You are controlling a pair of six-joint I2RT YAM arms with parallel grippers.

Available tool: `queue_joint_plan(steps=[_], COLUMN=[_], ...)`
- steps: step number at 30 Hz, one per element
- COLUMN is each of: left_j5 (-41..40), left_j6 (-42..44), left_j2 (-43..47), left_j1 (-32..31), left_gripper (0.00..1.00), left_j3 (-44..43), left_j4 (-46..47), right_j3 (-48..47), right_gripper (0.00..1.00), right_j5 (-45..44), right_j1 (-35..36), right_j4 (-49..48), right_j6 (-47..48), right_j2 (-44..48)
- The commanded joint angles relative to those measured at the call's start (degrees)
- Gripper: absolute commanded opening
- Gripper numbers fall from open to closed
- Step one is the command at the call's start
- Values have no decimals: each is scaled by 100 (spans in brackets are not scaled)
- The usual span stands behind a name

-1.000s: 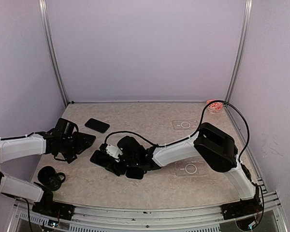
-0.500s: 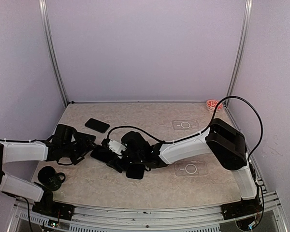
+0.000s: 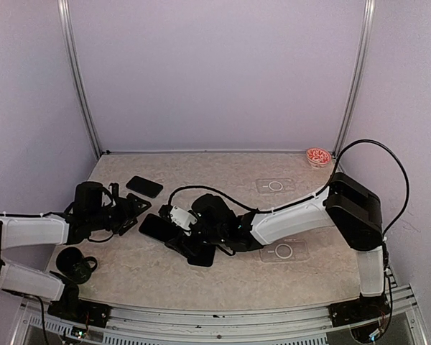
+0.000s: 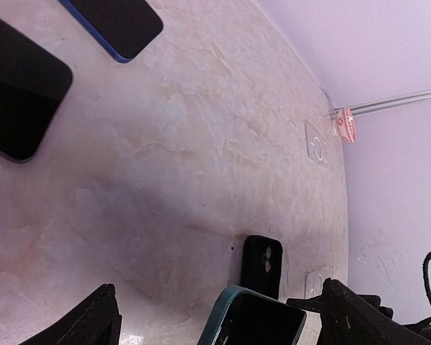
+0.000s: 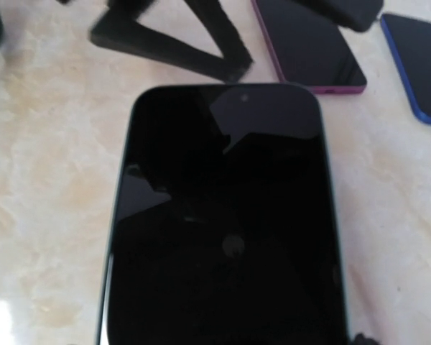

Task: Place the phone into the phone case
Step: Pass from the right arm to the left

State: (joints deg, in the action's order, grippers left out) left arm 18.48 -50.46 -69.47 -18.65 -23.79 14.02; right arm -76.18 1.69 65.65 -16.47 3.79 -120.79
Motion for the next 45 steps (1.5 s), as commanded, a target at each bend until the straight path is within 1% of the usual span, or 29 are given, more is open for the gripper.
queue_joint_plan(steps=[1,7,13,18,28,33,35,38,42,44,45], left_j5=[755,1444,1882,2054,2113,2218,2233,2273,2293,2317,2337], left_j6=[102,-127,-291,-286,12,53,76,86,99,102,96], left_j2=[27,-94,-235,-208,-215,-267,-275,-286,-287,-302,-310], left_j1=[44,43,-3,-153,-338,-384,-389,-393,-386,-387,-387], left_gripper=[93,85,79,74,69,56,54,47,32,23,19], left_j3=[83,188,180,84,-157,-165,-165,-166,-167,-156,-153], left_j4=[712,1451,1680,1562,983,986,988,989,1001,1021,1050], right_j3=[296,760,987,1053,1081,1093,1102,1114,1126,1136,1146], right_gripper=[63,63,63,64,64,64,64,64,65,65,65], right_j5=[202,353,297,224,190,200,187,195,193,176,166], right_j1=[62,62,62,54,2,-26,-47,-65,-87,-100,-104], right_j4=[-684,-1033,-1219,-1262,-1297,-1312,-1335,-1354,-1362,-1368,-1380], right_j6=[110,154,198,283,363,368,353,352,385,402,403], right_j2=[571,885,1061,1104,1125,1100,1101,1093,1100,1101,1102])
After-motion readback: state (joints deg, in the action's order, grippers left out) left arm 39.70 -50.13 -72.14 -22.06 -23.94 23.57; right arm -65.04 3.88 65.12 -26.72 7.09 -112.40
